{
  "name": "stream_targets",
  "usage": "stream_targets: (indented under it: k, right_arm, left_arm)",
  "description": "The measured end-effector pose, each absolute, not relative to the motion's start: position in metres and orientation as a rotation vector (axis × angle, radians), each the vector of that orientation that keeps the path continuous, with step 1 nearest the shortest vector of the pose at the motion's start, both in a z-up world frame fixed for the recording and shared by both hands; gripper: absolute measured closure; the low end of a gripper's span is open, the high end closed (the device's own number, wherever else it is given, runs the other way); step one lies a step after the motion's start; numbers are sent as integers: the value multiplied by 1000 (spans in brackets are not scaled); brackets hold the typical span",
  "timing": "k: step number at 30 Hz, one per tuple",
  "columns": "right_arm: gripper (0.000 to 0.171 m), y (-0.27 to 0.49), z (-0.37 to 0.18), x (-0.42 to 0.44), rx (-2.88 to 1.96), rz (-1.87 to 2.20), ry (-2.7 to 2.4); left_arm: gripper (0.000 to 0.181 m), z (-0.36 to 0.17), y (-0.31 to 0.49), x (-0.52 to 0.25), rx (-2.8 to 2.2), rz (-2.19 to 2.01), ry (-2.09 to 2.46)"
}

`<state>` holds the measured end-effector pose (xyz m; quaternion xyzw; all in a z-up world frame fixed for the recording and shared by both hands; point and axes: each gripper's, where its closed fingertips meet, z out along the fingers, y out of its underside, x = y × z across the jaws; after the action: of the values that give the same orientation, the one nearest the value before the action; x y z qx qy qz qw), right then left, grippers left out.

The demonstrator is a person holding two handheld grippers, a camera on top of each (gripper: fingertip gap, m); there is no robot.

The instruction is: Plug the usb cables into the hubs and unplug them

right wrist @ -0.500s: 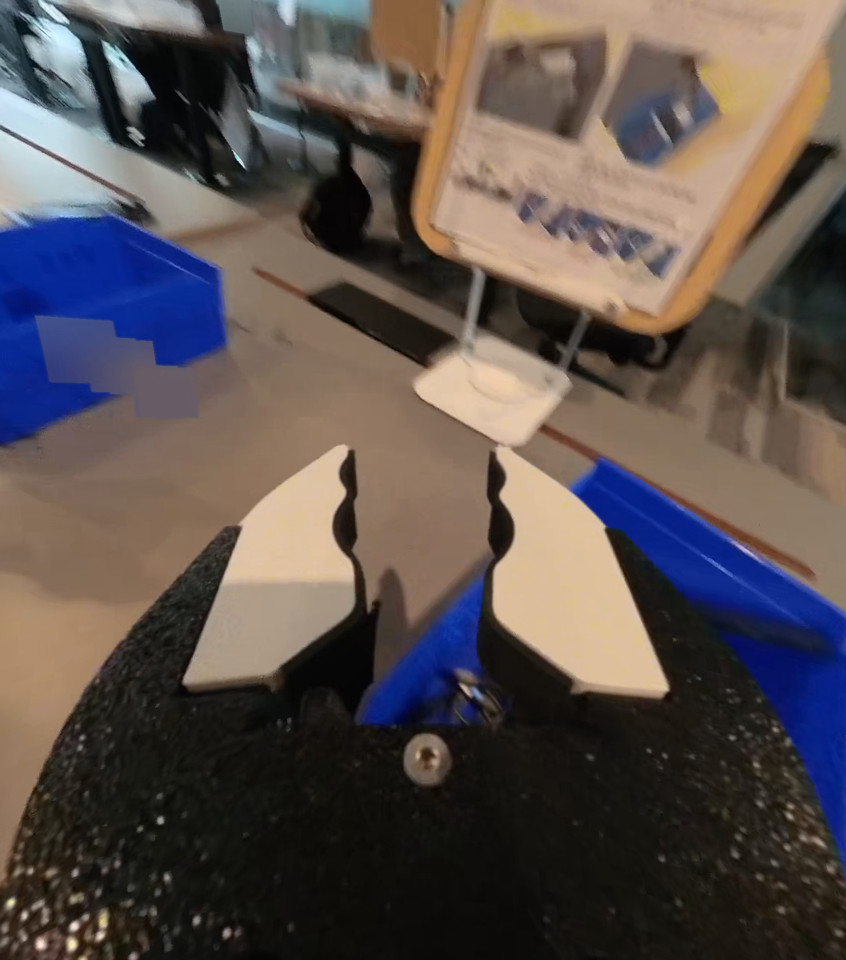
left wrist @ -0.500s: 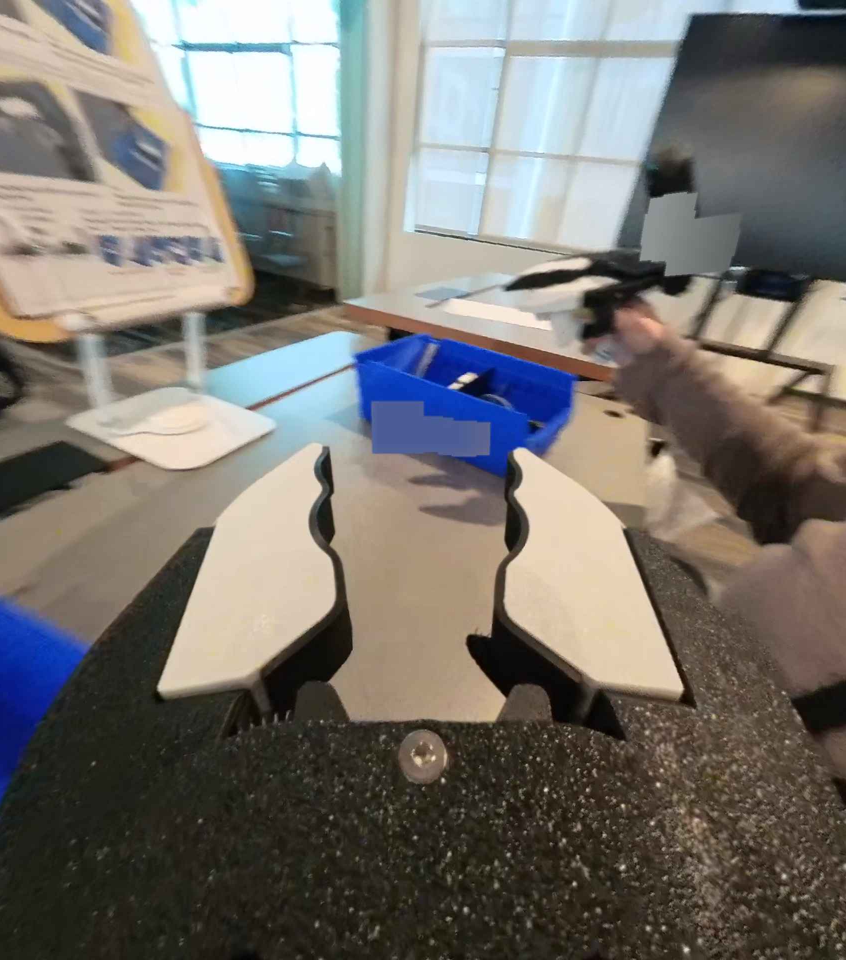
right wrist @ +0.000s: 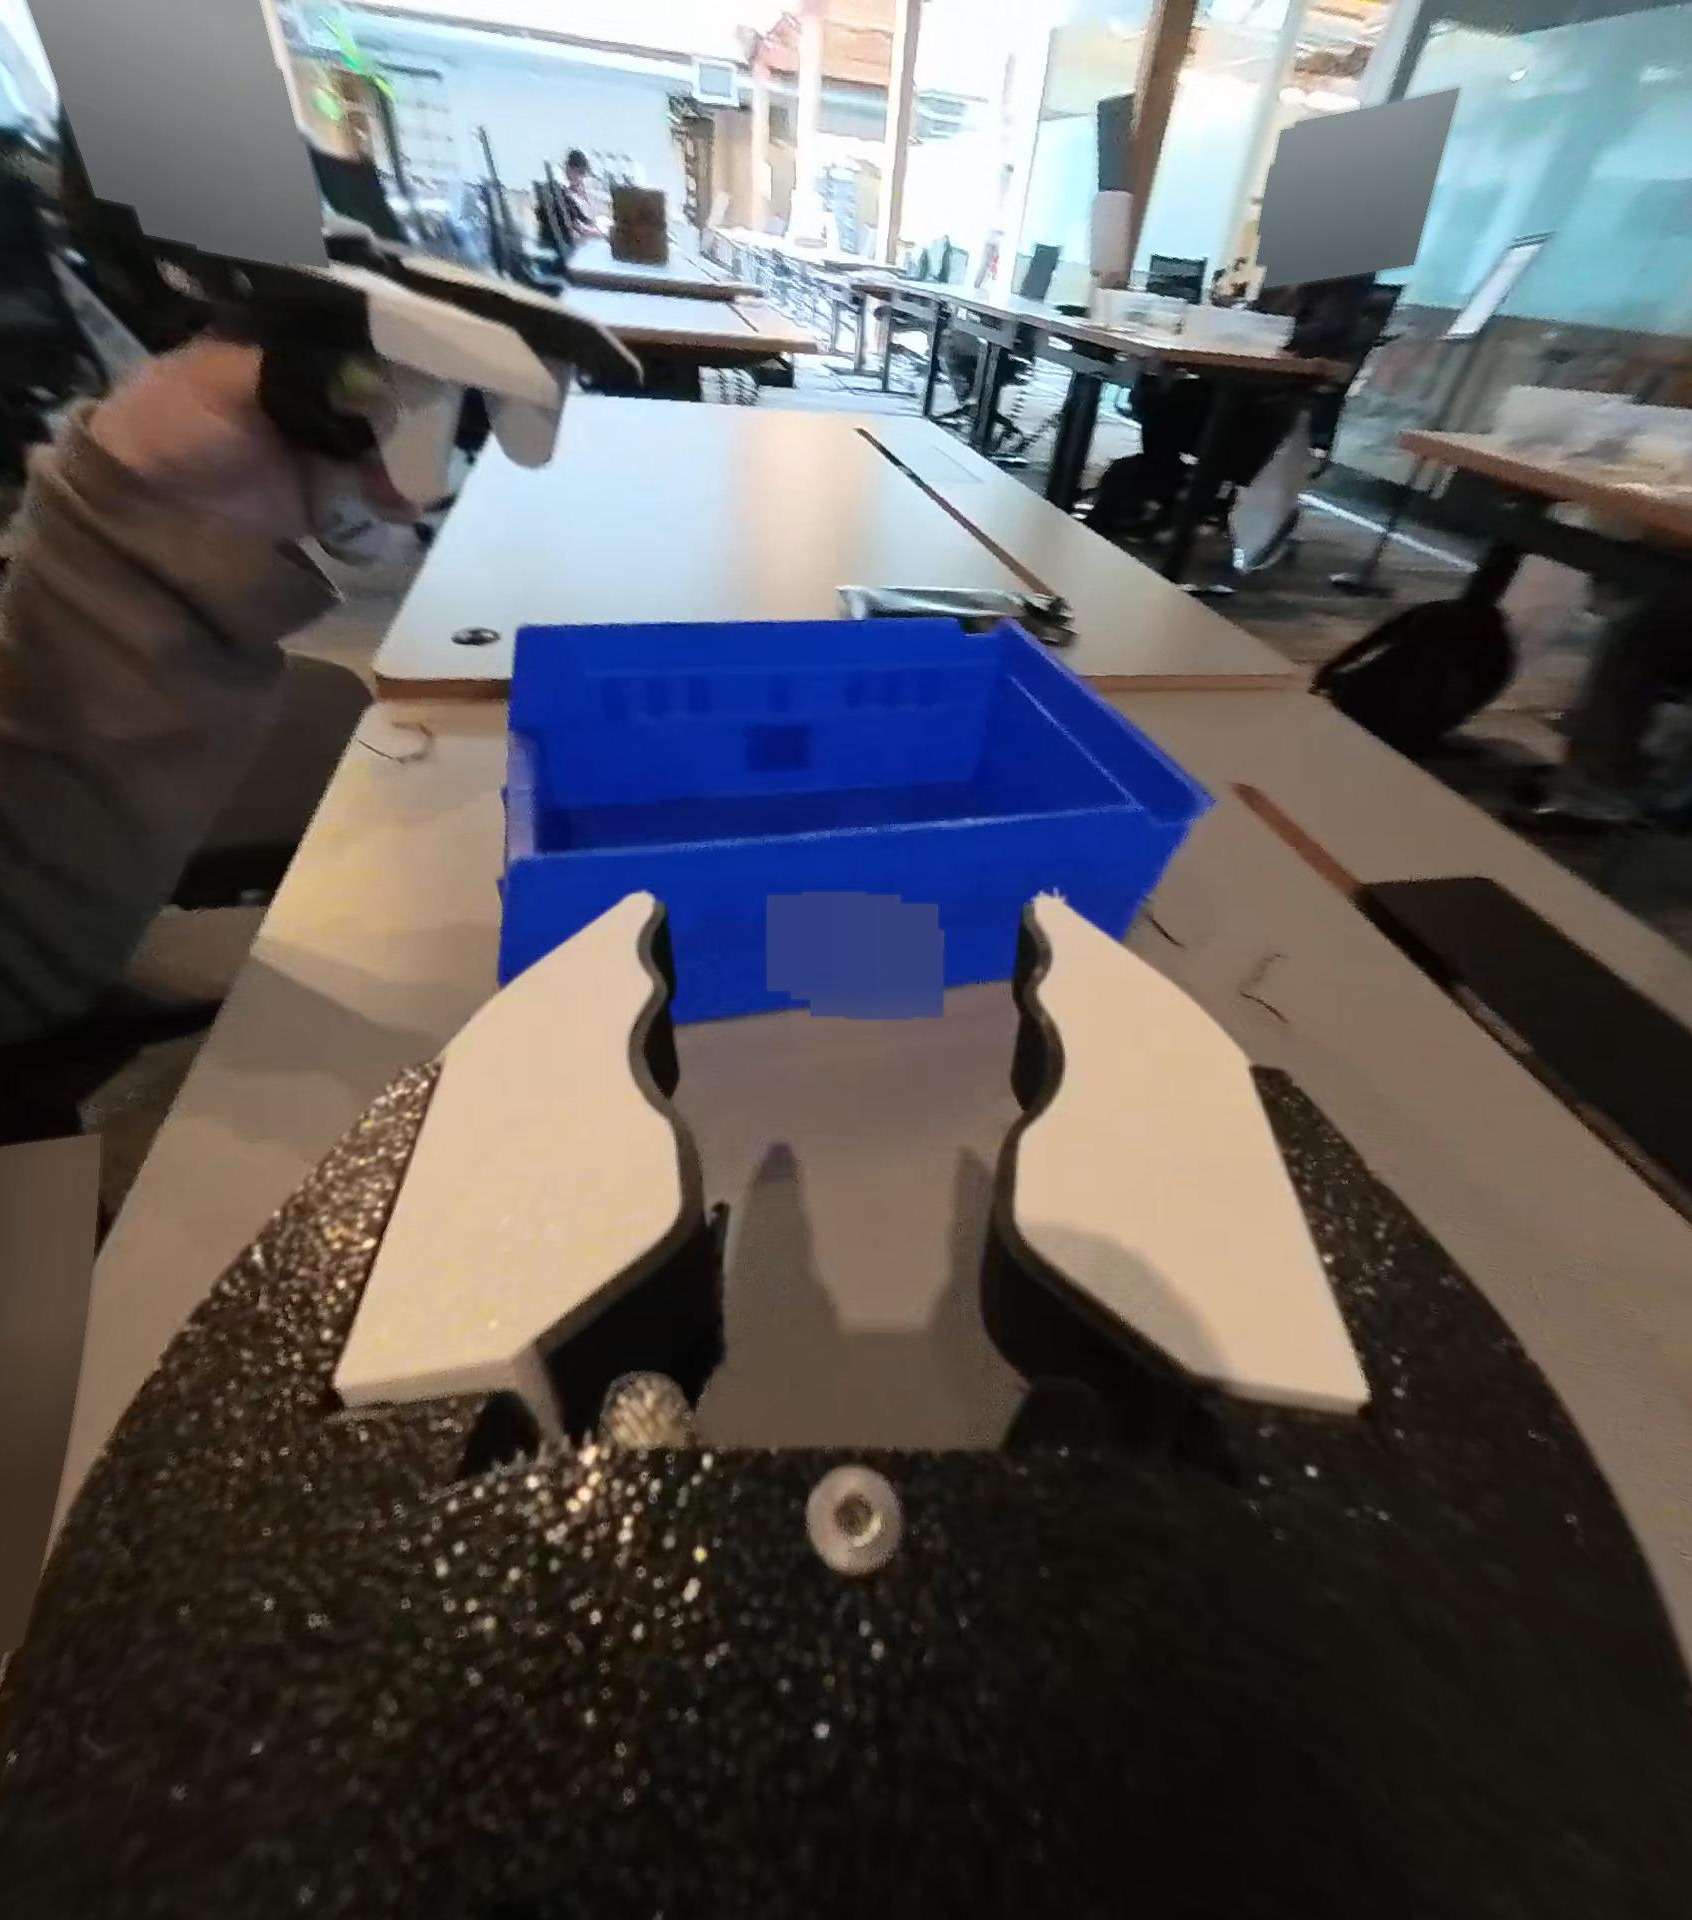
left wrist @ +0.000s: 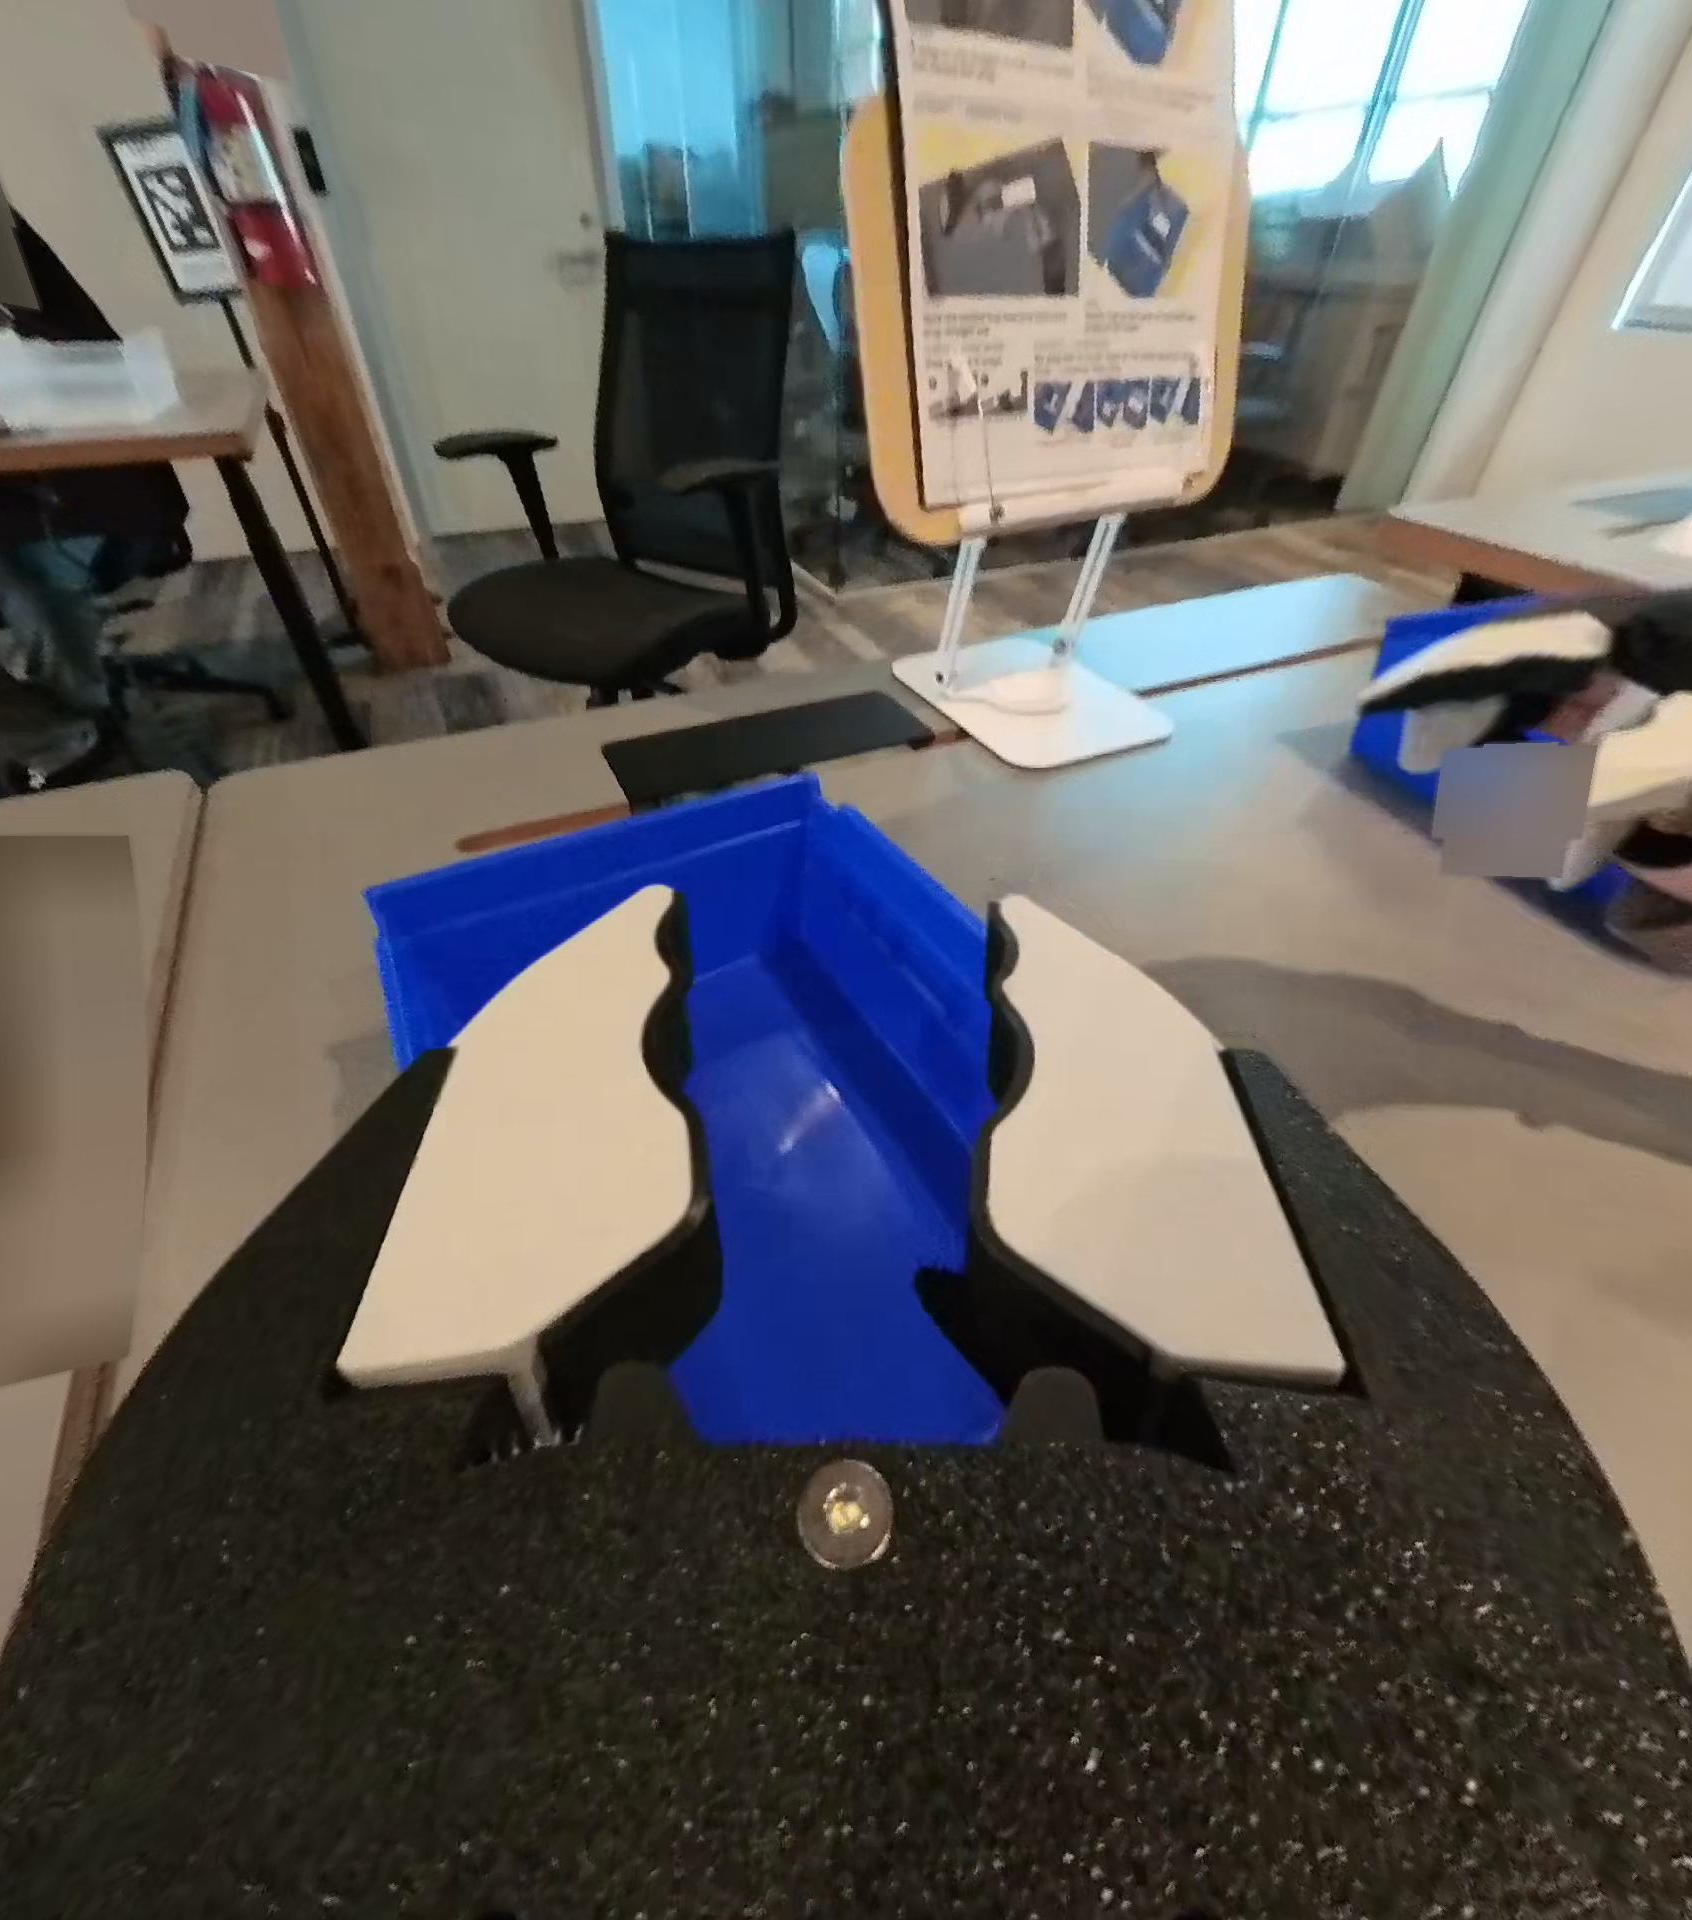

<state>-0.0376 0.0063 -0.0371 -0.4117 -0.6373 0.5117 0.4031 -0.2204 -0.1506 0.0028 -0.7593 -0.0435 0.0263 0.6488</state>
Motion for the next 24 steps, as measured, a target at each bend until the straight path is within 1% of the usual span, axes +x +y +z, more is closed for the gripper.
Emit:
stream_targets:
  k: [2, 6, 8, 9, 12, 15, 18, 20, 21, 22, 23, 24]
  right_arm:
    - [110, -5, -43, -63, -1025, 1345, -1618]
    - [121, -16, -50, -104, -931, 1316, -1567]
    - [122, -15, -52, -115, -896, 1294, -1483]
    - [126, -13, -54, -117, -890, 1283, -1437]
    - [131, -1, -61, -113, -896, 1261, -1249]
    - [131, 9, -77, -102, -920, 1122, -1248]
    - [131, 17, -70, -81, -888, 978, -1210]
    - [131, 26, -60, -61, -906, 895, -1184]
    - [130, 34, -55, -48, -931, 839, -1167]
    - [130, 43, -49, -34, -965, 775, -1143]
    - [130, 54, -44, -16, -1012, 710, -1116]
    - [130, 65, -41, 3, -1075, 651, -1091]
  left_arm:
    - [133, -8, -147, -223, -1776, 78, -76]
    - [135, -19, -138, -226, -1804, 84, -54]
    - [136, -20, -132, -222, -1791, 33, -57]
    - [136, -21, -129, -219, -1786, 5, -53]
    - [133, -27, -120, -214, -1807, -25, -45]
    - [127, -37, -111, -210, -1850, -21, -20]
    - [123, -39, -99, -191, -1844, -109, 29]
    - [114, -40, -90, -175, -1837, -193, 52]
    - [101, -41, -84, -168, -1838, -217, 52]
    - [77, -41, -78, -163, -1829, -228, 50]
    - [60, -39, -72, -156, -1817, -240, 64]
    - [56, -39, -69, -150, -1808, -247, 86]
